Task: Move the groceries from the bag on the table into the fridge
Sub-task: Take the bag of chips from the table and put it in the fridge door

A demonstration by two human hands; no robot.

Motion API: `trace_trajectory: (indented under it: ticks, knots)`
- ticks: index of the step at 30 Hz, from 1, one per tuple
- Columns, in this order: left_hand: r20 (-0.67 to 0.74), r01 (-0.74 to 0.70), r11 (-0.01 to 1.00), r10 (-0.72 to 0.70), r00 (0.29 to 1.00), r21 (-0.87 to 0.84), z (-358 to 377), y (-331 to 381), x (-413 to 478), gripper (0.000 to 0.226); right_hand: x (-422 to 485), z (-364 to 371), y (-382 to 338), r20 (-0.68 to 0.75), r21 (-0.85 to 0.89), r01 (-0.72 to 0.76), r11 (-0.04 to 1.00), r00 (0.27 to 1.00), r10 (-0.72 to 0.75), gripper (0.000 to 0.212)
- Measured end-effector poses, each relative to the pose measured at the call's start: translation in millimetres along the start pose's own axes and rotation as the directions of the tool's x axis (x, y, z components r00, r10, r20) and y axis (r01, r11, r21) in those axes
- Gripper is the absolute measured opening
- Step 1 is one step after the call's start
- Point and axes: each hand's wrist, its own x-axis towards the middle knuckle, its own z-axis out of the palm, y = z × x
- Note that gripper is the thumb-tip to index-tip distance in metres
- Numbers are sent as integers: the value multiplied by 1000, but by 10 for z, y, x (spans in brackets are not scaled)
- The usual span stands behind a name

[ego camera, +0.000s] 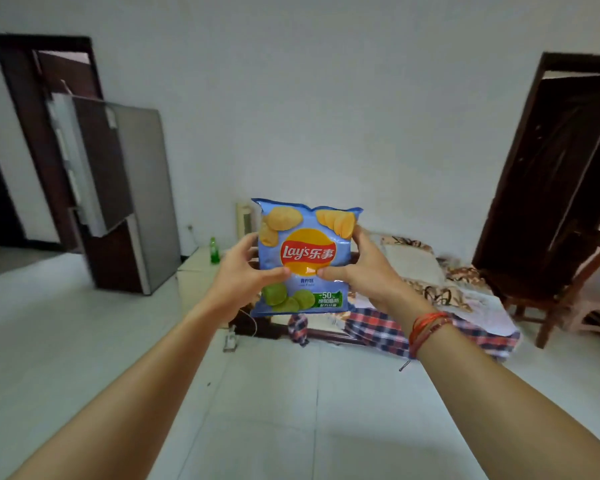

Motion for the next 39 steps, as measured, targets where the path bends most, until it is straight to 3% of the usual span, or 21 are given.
trace_trajectory:
  ticks: [12,21,30,39]
  knots:
    - [-364,64,986,-4,931,153,-1444,323,-1256,56,-56,1708,-338,365,104,71,992,925,-104,77]
    - [-501,123,976,-16,866,182,-2203,505,-2164,54,-422,2808,-573,505,124,82,989,853,-134,83]
    - [-608,186,966,-39,793,179,-2571,487,-2584,58,-492,3405,-591,594,161,50,986,793,-138,79]
    - [-655,196,966,-38,754,169,-2633,438,-2508,58,-318,3506,-577,649,198,24,980,746,-150,79]
